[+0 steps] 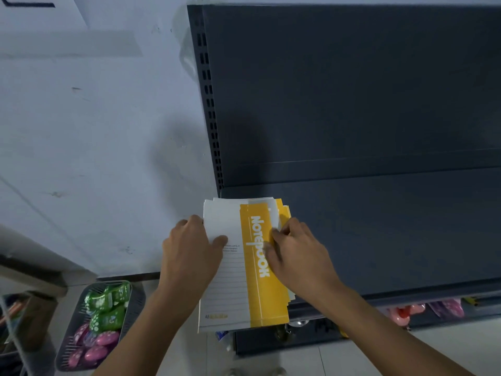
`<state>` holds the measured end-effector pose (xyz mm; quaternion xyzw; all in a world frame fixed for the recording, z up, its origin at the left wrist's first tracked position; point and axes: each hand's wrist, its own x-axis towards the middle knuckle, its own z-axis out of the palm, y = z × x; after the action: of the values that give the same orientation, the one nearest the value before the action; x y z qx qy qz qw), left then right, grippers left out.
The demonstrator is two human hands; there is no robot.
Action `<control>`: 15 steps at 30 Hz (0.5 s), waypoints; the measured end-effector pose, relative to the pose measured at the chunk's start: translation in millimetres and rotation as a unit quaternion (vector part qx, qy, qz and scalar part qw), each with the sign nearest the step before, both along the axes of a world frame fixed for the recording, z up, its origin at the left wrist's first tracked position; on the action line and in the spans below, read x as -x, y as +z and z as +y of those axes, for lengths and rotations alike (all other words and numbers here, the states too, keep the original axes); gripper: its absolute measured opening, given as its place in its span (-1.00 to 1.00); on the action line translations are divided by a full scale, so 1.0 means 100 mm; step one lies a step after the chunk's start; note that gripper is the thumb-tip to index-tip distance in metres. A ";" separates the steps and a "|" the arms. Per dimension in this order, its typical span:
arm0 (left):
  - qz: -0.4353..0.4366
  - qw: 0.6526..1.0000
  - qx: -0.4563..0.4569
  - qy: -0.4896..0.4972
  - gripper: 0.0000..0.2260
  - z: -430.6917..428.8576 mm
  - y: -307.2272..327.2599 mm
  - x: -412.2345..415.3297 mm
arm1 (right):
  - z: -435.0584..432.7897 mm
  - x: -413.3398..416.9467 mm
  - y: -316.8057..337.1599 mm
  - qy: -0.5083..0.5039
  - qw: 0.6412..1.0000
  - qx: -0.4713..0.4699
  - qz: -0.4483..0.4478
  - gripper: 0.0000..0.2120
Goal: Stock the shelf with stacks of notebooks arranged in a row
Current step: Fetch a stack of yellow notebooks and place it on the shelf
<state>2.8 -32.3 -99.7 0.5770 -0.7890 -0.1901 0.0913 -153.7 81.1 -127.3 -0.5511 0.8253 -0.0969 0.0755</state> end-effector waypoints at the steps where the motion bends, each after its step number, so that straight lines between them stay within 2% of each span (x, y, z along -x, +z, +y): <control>1: -0.002 1.000 0.001 0.006 -0.71 0.00 0.01 -0.01 | 0.00 -0.01 0.00 0.002 1.000 0.002 0.001 -0.61; 10: -0.012 0.999 -0.018 0.031 -0.79 -0.04 0.05 0.00 | 0.01 -0.08 0.00 -0.008 1.000 -0.016 -0.012 -0.60; 15: 0.009 0.999 -0.014 0.042 -0.85 -0.03 0.11 0.00 | 0.01 -0.07 -0.01 -0.017 1.000 -0.010 -0.024 -0.60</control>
<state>2.6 -35.3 -88.4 0.6088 -0.7608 -0.2023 0.0982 -146.5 81.7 -128.0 -0.5335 0.8336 -0.1026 0.0993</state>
